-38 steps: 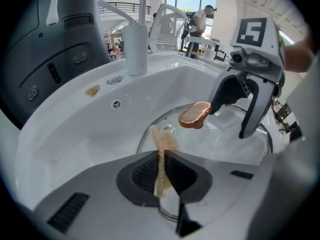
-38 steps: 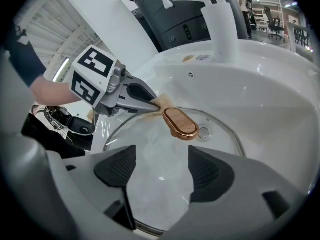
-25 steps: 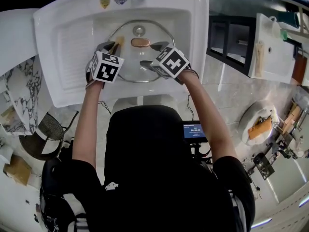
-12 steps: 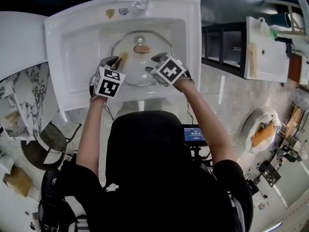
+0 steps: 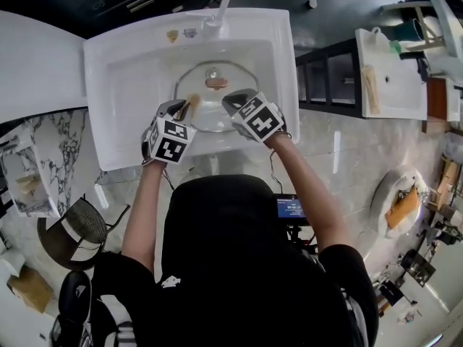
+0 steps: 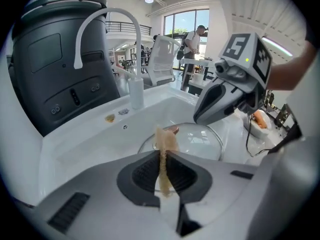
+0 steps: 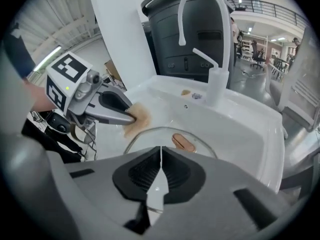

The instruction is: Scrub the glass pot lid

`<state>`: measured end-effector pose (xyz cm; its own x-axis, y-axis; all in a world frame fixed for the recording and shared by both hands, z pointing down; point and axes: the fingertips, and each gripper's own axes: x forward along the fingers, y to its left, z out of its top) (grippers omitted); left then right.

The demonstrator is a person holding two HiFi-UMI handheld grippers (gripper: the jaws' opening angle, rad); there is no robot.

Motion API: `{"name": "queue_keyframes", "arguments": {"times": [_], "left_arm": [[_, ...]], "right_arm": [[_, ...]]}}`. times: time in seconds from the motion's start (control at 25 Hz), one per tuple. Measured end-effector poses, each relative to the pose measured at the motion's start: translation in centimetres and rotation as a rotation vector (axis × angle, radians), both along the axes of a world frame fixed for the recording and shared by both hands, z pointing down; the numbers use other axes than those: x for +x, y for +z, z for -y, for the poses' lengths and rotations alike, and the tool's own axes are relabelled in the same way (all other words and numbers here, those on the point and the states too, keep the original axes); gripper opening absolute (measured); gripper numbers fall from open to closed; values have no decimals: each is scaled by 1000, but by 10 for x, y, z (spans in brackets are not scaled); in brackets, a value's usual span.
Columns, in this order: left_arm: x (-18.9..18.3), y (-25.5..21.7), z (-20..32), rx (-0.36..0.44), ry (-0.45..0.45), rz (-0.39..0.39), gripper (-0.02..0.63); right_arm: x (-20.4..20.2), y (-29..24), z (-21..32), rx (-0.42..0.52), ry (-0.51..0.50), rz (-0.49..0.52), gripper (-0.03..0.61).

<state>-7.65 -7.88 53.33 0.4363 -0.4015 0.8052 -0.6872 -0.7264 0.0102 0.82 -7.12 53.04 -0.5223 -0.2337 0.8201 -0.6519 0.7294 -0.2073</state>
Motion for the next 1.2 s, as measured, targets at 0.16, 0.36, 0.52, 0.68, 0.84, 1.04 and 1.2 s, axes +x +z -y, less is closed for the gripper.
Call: {"name": "queue_keyframes", "arguments": {"times": [0.16,0.36,0.52,0.68,0.84,1.04,1.2], "left_arm": [[-5,-34,2,72,-3,-35,23],[-11,-76,4,169,-5,-102,23],[-18,-117,0,247,-32,-179,23],[-28,-158,1,335,-53,-257,23],[-30,-196,0,405,-53,-307,23],[-28,-242,4,491,-52,-391,23],[-24,-271,5,531,-63,-422,23]], "right_arm": [[-10,-29,1,77,50,33,-2],[-22,-71,5,195,100,71,-2],[-32,-111,5,322,140,105,-3],[-40,-154,9,451,173,138,-2],[-44,-194,11,559,193,170,-2],[-50,-244,14,667,223,219,-3],[-43,-280,13,747,271,240,-2]]}}
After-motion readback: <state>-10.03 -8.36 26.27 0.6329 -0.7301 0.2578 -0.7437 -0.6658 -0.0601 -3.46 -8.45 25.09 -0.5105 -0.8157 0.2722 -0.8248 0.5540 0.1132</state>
